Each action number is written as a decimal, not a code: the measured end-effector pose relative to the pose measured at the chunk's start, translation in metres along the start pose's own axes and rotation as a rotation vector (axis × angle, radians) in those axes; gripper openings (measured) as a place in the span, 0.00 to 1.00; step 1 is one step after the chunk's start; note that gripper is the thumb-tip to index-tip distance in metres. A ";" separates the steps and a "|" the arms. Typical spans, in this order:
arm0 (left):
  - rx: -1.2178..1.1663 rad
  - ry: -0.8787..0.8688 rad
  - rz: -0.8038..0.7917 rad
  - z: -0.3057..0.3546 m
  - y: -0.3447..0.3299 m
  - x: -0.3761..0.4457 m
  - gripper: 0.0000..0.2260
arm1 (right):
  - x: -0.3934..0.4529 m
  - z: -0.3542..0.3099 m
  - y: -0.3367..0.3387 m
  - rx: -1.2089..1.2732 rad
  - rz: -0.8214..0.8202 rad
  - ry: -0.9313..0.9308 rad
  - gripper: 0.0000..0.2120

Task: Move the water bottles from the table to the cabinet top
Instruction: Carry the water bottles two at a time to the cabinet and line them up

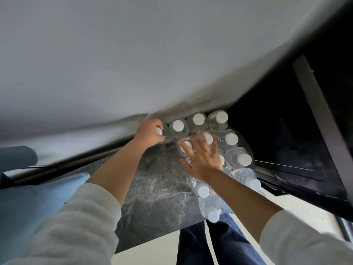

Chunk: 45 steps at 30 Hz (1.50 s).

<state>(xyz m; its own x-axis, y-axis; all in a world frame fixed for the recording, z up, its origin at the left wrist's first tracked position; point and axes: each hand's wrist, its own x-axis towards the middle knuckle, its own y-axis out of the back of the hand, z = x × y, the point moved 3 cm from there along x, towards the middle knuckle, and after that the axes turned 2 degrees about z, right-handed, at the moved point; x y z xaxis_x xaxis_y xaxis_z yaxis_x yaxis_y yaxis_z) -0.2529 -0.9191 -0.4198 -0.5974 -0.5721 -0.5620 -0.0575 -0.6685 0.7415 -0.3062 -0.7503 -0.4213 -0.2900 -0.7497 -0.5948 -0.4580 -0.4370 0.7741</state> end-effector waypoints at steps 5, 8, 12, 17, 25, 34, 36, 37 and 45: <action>0.025 -0.040 -0.005 0.000 0.000 0.001 0.11 | 0.000 -0.001 0.000 0.002 0.003 0.000 0.29; 0.040 -0.032 -0.021 -0.001 -0.003 0.000 0.12 | 0.000 0.000 -0.001 0.009 0.009 -0.006 0.28; 0.058 0.005 -0.027 0.002 -0.004 -0.005 0.18 | 0.000 0.001 -0.001 -0.003 0.006 -0.015 0.29; 0.059 0.038 0.050 0.000 -0.003 -0.030 0.24 | -0.001 0.001 0.000 -0.032 0.024 -0.029 0.29; -0.021 0.217 0.123 -0.031 -0.017 -0.113 0.24 | -0.015 -0.014 0.015 -0.110 0.064 0.037 0.28; -0.096 0.575 0.244 -0.116 -0.055 -0.275 0.20 | -0.049 -0.146 0.023 -0.318 0.151 0.622 0.23; -0.134 0.700 0.308 -0.139 -0.060 -0.320 0.19 | -0.069 -0.193 0.013 -0.313 0.165 0.764 0.23; -0.154 0.767 0.339 -0.151 -0.063 -0.345 0.19 | -0.081 -0.217 0.006 -0.309 0.164 0.834 0.23; -0.254 1.169 0.487 -0.223 -0.105 -0.542 0.17 | -0.196 -0.377 -0.062 -0.563 0.147 1.231 0.22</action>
<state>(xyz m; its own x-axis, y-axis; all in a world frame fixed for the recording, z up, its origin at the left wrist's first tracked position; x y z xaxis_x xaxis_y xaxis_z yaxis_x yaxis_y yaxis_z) 0.2548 -0.6451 -0.2746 0.5441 -0.7687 -0.3363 0.1975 -0.2722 0.9418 0.0956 -0.7633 -0.2706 0.7606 -0.6310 -0.1525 -0.0003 -0.2352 0.9720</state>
